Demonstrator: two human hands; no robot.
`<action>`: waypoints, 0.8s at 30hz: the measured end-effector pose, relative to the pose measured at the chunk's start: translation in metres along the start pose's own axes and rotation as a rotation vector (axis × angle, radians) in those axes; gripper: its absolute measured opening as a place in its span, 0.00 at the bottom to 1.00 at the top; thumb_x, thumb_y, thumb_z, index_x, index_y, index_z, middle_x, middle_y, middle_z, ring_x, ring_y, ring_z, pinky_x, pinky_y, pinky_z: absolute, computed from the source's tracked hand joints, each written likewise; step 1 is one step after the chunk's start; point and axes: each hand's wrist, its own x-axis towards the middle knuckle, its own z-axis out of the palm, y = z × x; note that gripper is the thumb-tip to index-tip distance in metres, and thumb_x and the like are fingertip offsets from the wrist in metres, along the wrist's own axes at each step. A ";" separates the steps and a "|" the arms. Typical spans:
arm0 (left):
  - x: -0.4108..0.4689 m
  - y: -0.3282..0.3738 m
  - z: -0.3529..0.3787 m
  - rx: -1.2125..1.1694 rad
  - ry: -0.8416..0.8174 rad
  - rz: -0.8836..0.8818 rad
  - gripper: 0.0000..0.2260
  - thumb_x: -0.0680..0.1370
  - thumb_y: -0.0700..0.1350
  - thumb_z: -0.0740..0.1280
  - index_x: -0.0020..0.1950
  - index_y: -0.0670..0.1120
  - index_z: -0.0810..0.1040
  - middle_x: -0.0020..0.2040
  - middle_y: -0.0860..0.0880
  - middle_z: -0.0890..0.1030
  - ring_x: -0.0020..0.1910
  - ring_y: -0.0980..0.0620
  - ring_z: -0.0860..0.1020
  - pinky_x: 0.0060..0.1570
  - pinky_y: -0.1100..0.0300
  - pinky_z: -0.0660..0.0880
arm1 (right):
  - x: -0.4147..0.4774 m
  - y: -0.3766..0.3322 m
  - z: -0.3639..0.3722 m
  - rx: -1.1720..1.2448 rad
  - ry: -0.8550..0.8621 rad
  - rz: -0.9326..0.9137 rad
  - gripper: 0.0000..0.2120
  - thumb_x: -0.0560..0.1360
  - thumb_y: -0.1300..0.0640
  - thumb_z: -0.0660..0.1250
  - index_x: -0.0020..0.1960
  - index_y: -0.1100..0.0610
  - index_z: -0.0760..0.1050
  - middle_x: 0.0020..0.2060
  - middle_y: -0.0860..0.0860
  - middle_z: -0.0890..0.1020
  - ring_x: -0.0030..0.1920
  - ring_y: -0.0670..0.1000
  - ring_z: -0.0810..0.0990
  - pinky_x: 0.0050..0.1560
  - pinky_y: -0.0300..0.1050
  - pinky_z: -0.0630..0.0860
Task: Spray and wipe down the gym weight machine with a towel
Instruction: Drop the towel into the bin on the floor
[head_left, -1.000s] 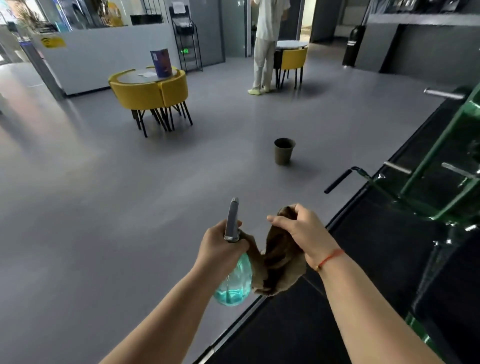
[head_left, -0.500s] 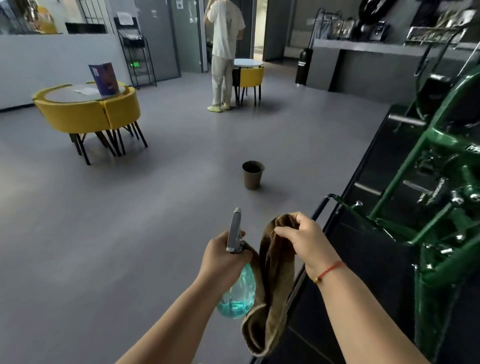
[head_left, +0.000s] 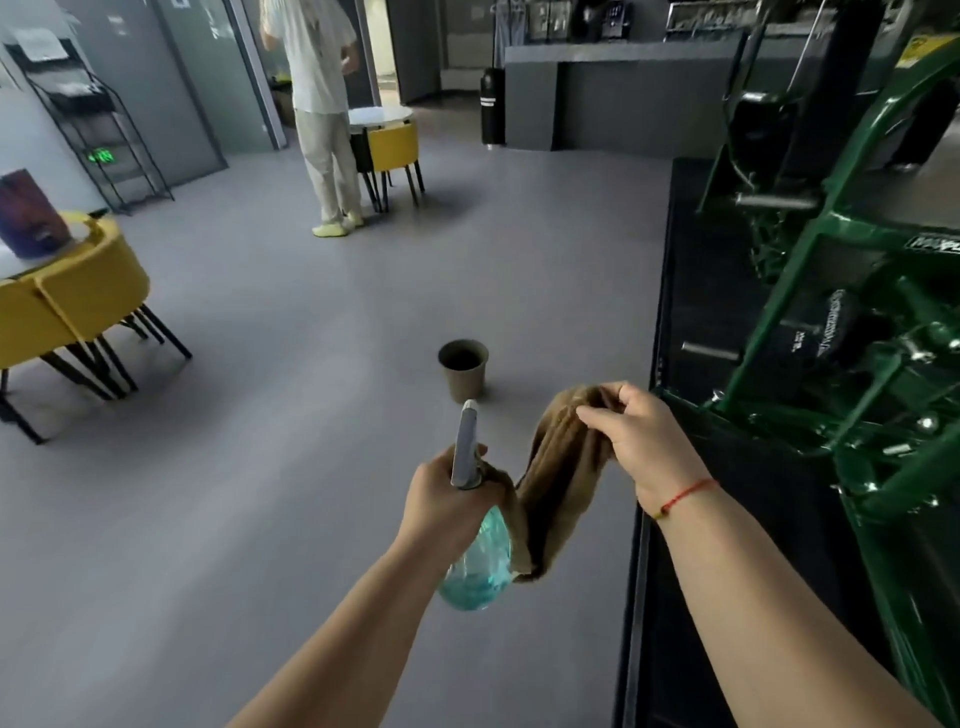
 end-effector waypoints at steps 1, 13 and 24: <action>0.019 0.000 -0.004 0.006 0.008 -0.008 0.12 0.70 0.38 0.76 0.50 0.48 0.82 0.54 0.53 0.83 0.50 0.48 0.82 0.54 0.49 0.79 | 0.018 0.000 0.010 0.004 0.011 -0.005 0.06 0.75 0.56 0.72 0.51 0.55 0.80 0.47 0.56 0.86 0.52 0.56 0.85 0.59 0.60 0.80; 0.264 0.019 -0.039 0.240 0.020 -0.021 0.14 0.72 0.37 0.73 0.54 0.51 0.80 0.51 0.56 0.82 0.47 0.49 0.81 0.52 0.47 0.80 | 0.272 -0.026 0.127 -0.192 -0.169 0.000 0.02 0.79 0.59 0.68 0.51 0.54 0.77 0.47 0.53 0.83 0.51 0.53 0.82 0.56 0.51 0.79; 0.447 0.022 -0.043 0.077 0.059 -0.144 0.13 0.72 0.36 0.74 0.54 0.47 0.82 0.51 0.48 0.84 0.48 0.49 0.82 0.47 0.55 0.78 | 0.439 -0.070 0.181 0.396 0.013 0.157 0.04 0.80 0.65 0.65 0.53 0.59 0.76 0.51 0.61 0.84 0.53 0.58 0.84 0.52 0.56 0.81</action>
